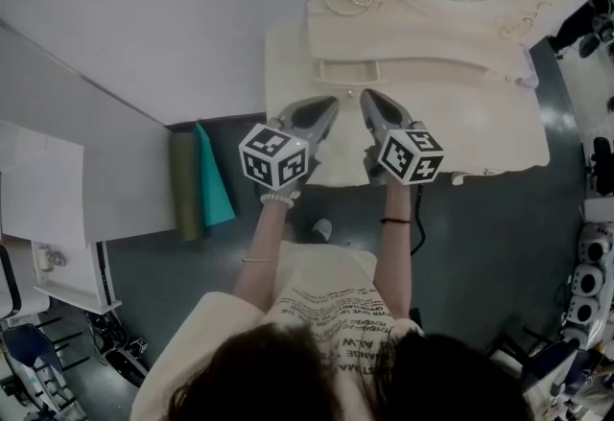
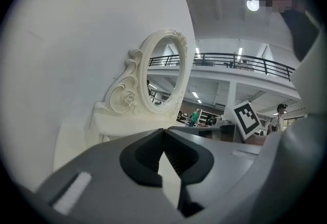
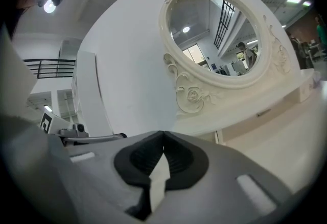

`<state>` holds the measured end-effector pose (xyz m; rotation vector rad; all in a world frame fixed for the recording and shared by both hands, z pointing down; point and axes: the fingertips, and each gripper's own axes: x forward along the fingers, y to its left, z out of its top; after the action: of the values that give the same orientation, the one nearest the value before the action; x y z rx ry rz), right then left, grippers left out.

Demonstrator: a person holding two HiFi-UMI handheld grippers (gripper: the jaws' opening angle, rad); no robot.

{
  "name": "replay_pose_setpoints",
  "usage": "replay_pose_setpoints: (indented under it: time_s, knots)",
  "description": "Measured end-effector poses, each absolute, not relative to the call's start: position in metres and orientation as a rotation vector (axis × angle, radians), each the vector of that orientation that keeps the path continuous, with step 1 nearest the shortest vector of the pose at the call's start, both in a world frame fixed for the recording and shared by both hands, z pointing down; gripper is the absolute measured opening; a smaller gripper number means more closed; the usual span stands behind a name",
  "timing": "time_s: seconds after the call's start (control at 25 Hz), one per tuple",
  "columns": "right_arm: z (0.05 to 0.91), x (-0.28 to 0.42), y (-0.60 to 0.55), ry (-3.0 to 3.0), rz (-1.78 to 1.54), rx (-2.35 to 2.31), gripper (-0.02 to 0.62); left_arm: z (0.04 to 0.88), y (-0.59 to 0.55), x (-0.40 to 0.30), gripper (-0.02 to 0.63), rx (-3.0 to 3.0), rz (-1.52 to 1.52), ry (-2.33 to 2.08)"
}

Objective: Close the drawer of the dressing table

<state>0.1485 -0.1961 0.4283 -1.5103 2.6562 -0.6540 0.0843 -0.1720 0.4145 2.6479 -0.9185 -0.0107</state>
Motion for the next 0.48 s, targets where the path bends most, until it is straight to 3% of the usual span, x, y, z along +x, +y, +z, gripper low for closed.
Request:
replay_pose_setpoints:
  time_s: [0.48]
  knots:
    - [0.452,0.156,-0.204,2.667,-0.766,-1.532,0.003,0.435,-0.179,0.095,-0.002,2.610,0.039,-0.896]
